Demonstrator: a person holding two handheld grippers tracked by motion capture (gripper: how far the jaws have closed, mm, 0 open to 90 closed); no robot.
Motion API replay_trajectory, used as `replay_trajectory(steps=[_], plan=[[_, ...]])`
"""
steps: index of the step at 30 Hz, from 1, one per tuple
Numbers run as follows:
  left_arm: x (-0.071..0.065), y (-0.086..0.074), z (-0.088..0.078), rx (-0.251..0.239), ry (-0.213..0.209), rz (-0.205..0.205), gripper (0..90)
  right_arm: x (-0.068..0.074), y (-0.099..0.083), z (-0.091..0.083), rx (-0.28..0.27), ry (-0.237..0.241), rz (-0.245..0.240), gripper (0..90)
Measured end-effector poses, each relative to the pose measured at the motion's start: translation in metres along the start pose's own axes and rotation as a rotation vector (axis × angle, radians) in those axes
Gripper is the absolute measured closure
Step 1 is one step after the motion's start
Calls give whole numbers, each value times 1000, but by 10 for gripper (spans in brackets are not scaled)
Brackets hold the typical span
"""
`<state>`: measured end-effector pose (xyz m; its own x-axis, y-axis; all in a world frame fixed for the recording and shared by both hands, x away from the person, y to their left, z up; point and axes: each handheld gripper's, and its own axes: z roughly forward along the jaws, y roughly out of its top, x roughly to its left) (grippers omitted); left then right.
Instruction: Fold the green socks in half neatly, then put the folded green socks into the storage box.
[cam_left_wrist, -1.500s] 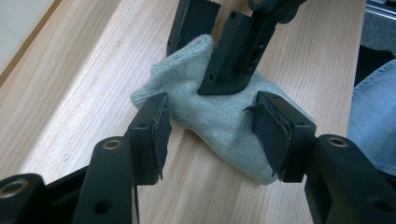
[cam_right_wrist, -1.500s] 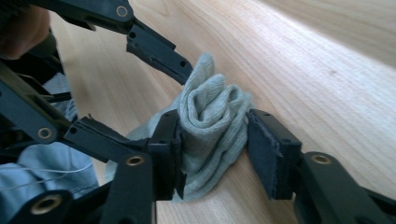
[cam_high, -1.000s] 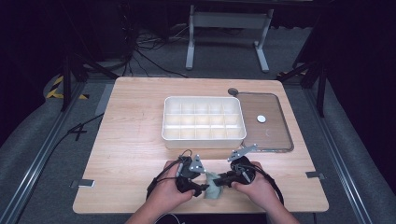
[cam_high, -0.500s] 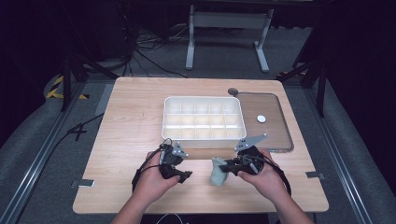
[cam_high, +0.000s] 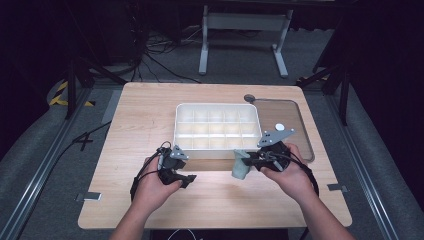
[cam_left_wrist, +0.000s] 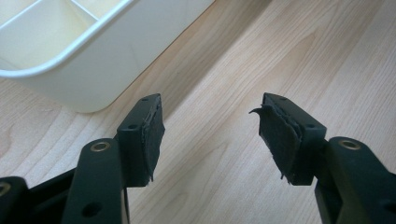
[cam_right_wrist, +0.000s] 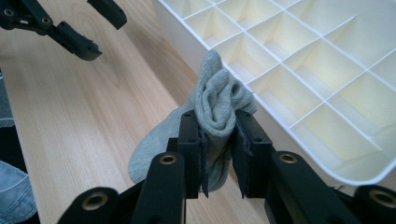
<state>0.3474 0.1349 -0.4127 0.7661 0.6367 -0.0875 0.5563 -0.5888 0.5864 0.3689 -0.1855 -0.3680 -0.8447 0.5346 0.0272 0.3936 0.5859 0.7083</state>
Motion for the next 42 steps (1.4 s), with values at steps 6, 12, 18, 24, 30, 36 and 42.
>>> replay_trajectory(steps=[6, 12, 18, 24, 30, 36, 42], plan=[[1, 0, 0, 0, 3, 3, 410, -9, 6, -7, -20, -33, 2, 746], [1, 0, -2, 1, 0, 0, 405, -18, 14, -11, -30, -45, 10, 745], [3, -1, -7, -21, 2, -14, 396, -29, 26, -13, -17, -84, -8, 743], [5, -4, -11, -32, -1, -12, 392, -44, 33, -14, -14, -120, -20, 742], [6, -9, -15, -37, 11, -18, 385, -59, 37, -16, -20, -144, -9, 738], [11, -18, -22, -48, 36, -49, 377, -72, 43, -15, -7, -143, 8, 733], [12, -23, -25, -31, 31, -62, 371, -82, 46, -4, 37, -184, -15, 731]])
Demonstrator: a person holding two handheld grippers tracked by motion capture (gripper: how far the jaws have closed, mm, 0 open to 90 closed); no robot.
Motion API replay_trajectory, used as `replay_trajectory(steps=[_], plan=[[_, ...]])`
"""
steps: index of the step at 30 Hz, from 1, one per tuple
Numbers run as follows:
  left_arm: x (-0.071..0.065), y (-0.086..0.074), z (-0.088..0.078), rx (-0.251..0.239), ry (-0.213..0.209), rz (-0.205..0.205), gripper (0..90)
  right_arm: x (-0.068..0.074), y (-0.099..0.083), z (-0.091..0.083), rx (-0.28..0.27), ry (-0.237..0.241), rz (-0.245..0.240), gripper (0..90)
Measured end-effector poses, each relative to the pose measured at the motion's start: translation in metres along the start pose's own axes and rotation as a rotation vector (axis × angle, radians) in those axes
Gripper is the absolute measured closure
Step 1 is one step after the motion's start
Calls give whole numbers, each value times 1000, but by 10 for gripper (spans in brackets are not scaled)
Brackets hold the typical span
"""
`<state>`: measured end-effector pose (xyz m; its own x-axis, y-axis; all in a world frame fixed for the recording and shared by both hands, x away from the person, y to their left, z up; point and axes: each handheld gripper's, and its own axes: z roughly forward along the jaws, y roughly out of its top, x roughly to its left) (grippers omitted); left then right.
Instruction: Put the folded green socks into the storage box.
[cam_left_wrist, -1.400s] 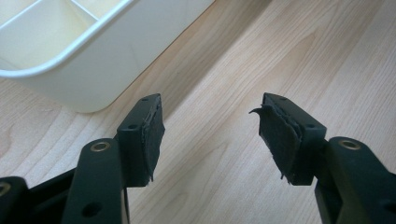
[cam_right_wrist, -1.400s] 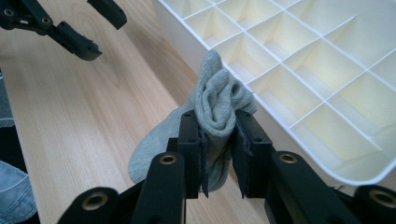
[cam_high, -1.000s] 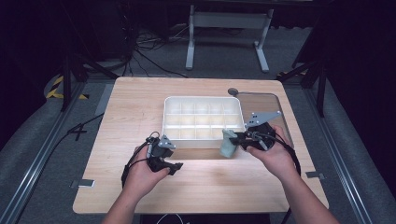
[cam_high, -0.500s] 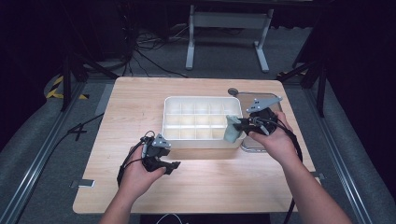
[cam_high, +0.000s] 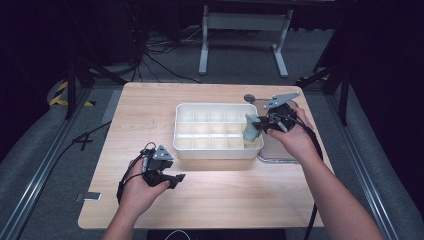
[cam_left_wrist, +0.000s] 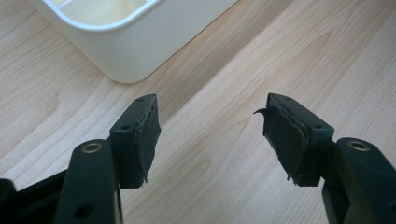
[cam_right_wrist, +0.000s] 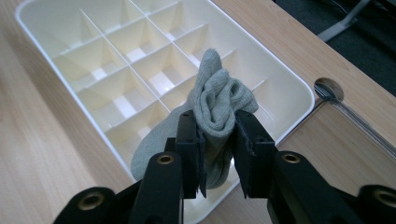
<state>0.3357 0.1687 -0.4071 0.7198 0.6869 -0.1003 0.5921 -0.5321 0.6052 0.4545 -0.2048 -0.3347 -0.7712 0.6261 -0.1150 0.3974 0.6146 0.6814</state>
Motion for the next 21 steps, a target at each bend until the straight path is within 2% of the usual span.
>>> replay_trajectory(steps=[1, 3, 4, 5, 8, 9, 14, 18, 19, 21], plan=[[0, -1, 1, -19, 12, 0, 371, -1, 0, 2, 8, -10, -2, 731], [0, -2, 0, -20, 8, -2, 371, -2, -1, 8, 44, -6, 3, 732], [1, -3, 0, -19, 13, 8, 371, -2, -2, 11, 56, -11, -9, 732], [0, -3, 0, -17, 12, -9, 371, -2, -2, 12, 69, -14, -20, 732], [1, -4, 0, -25, 15, -5, 372, 0, -3, 20, 124, -44, -70, 731], [1, -4, -1, -29, 14, -9, 371, 0, -4, 24, 126, -40, -74, 730], [1, -3, -2, -35, 16, -5, 371, 2, -9, 35, 161, -36, -86, 730], [2, -2, -1, -31, 12, 2, 370, 6, -13, 44, 190, -30, -85, 730], [2, -1, -2, -15, 6, 4, 370, 7, -14, 45, 196, -29, -88, 730], [1, -1, -1, -23, 10, -2, 369, 9, -16, 48, 208, -19, -78, 730]])
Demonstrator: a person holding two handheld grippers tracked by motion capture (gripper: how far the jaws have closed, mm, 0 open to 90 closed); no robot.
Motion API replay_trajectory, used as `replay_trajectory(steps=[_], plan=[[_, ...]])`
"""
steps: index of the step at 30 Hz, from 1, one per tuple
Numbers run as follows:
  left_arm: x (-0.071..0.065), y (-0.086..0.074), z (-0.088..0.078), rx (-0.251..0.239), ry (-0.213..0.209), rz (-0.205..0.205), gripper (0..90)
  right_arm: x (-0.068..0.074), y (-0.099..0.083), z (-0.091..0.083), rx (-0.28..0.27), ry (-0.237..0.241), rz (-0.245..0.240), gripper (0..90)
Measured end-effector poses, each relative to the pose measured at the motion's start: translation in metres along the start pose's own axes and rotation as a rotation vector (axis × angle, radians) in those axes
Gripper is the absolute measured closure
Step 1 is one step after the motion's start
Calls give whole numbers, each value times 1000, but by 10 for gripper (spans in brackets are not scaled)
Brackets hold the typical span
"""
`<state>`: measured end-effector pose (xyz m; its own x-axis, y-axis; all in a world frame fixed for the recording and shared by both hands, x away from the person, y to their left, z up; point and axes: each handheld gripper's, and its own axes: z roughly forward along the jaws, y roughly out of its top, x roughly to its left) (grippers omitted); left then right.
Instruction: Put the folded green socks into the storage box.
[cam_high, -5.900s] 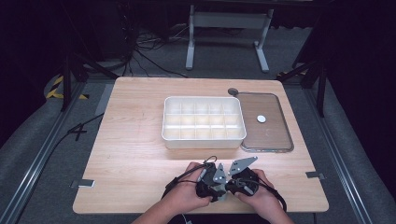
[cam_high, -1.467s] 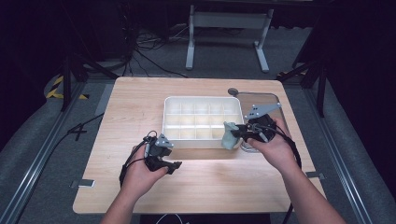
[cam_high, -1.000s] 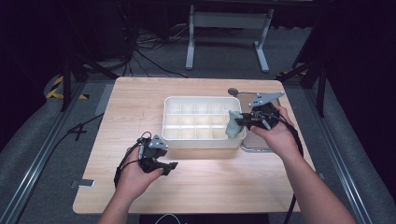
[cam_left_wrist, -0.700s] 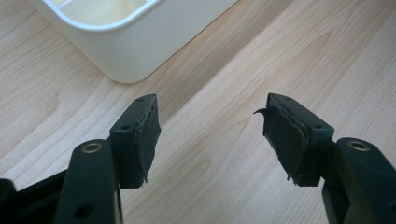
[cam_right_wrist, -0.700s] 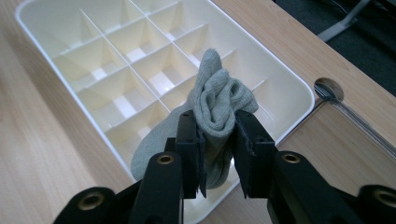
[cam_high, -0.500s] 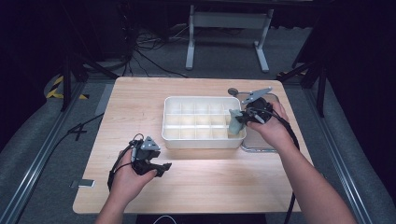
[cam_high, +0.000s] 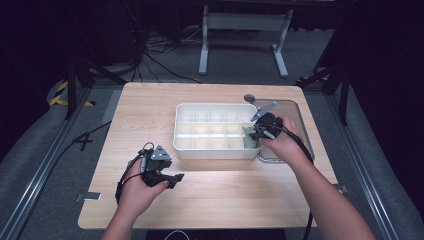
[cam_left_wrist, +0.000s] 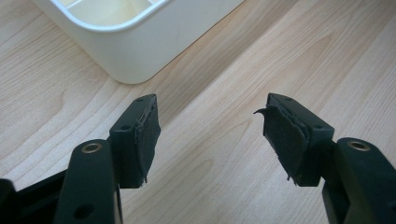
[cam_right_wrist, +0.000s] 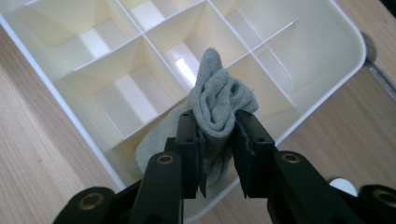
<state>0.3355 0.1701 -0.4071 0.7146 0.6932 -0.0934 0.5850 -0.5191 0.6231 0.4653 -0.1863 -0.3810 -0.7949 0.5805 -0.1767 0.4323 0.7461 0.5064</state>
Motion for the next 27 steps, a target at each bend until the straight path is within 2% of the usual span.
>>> replay_trajectory(steps=[2, 9, 15, 20, 23, 24, 25, 27], plan=[[0, 0, 0, 1, 1, 2, 369, 1, -1, 2, 8, 13, 27, 728], [-1, 0, 1, -2, 2, 2, 369, 6, -2, 11, 93, 30, 31, 738], [-1, 0, 2, 4, 0, 8, 368, 7, 2, 14, 135, 29, 48, 759], [-2, 1, 4, 9, -1, 14, 368, 5, 2, 20, 163, 57, 80, 772], [-3, 1, 5, 7, -1, 18, 368, 5, 3, 28, 207, 78, 84, 788], [-4, 2, 6, 9, -5, 13, 368, 5, 3, 33, 239, 84, 82, 798], [-3, 2, 6, 11, -3, 25, 368, 5, 3, 36, 253, 90, 80, 801], [-3, 2, 6, 12, -1, 23, 368, 6, 6, 39, 279, 84, 78, 802]])
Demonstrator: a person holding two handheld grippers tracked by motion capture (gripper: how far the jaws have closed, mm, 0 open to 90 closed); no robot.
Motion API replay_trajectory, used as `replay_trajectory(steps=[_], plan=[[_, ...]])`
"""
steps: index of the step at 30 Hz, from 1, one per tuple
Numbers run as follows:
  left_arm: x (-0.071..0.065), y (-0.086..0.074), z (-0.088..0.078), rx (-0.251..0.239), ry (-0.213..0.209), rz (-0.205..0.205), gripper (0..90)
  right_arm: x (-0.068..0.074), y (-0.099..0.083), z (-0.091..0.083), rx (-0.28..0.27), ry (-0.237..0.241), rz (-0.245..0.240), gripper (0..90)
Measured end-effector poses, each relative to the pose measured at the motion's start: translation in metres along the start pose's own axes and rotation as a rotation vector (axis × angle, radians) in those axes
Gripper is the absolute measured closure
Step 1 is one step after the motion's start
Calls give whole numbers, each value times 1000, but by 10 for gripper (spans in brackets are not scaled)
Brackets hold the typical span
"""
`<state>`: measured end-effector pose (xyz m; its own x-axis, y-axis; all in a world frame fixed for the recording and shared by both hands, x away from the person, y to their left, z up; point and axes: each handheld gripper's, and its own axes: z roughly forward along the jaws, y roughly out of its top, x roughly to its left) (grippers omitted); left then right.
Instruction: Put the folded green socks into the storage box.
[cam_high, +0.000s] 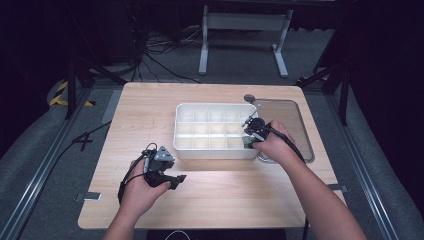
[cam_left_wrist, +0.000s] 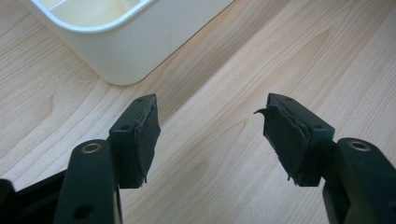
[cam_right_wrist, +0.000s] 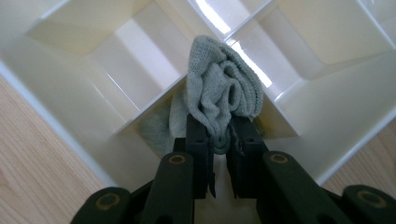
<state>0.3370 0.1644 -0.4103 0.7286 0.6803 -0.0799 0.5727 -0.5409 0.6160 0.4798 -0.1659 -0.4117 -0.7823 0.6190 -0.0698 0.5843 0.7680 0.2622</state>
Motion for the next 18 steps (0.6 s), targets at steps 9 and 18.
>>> replay_trajectory(steps=[9, 18], plan=[[1, 1, 1, 14, -16, 6, 366, 0, -1, -8, -17, 5, 1, 659], [1, 1, 1, 13, -15, 10, 366, -1, 2, -40, -125, 24, 15, 489]])
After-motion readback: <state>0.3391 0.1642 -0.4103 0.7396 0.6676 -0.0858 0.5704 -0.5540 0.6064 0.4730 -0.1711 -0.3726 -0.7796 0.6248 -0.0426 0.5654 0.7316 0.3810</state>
